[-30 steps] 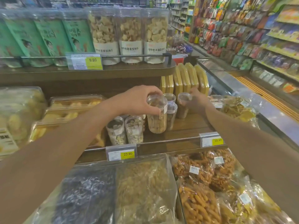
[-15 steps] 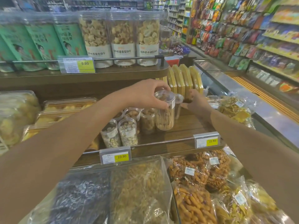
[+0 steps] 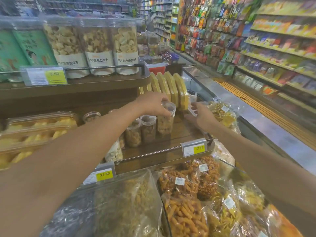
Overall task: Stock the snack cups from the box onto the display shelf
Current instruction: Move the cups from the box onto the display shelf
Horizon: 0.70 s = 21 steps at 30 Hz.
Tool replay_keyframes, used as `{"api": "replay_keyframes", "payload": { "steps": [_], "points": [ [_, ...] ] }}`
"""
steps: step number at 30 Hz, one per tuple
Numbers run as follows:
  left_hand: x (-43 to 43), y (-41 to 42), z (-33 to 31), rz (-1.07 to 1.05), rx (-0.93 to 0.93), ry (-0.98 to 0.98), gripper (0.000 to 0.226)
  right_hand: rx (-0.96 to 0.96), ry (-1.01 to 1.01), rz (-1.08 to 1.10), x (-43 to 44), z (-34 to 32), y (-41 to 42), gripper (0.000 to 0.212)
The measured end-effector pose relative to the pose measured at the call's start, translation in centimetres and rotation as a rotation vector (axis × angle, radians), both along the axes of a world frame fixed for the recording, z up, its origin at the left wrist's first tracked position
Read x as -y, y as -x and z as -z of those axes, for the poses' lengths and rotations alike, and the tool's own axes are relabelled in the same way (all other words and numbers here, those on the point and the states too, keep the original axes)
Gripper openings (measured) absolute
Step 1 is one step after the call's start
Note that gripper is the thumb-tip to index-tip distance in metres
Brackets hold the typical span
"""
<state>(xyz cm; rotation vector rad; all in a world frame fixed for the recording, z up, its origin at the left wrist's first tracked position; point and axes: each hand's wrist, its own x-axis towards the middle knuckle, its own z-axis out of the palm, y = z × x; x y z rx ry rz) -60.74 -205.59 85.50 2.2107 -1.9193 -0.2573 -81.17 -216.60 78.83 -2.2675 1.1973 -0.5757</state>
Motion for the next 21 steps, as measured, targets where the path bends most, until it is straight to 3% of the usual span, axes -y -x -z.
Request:
{"api": "replay_keyframes", "payload": {
  "steps": [6, 10, 16, 21],
  "points": [
    [1.9, -1.1, 3.4, -0.027, 0.09, -0.028, 0.07, -0.023, -0.041, -0.023, 0.2, 2.0, 0.1, 0.066],
    [2.4, -1.1, 4.8, -0.037, 0.145, -0.042, 0.063, -0.034, -0.039, -0.02, 0.4, 2.8, -0.1, 0.063],
    [2.2, -0.8, 5.2, -0.072, 0.182, 0.038, 0.04, -0.051, -0.034, 0.006, 0.6, 4.2, -0.4, 0.066],
    [1.9, -0.6, 5.3, -0.074, 0.212, 0.045, 0.058, -0.086, -0.053, -0.003, 0.0, 4.3, -0.6, 0.07]
  ]
}}
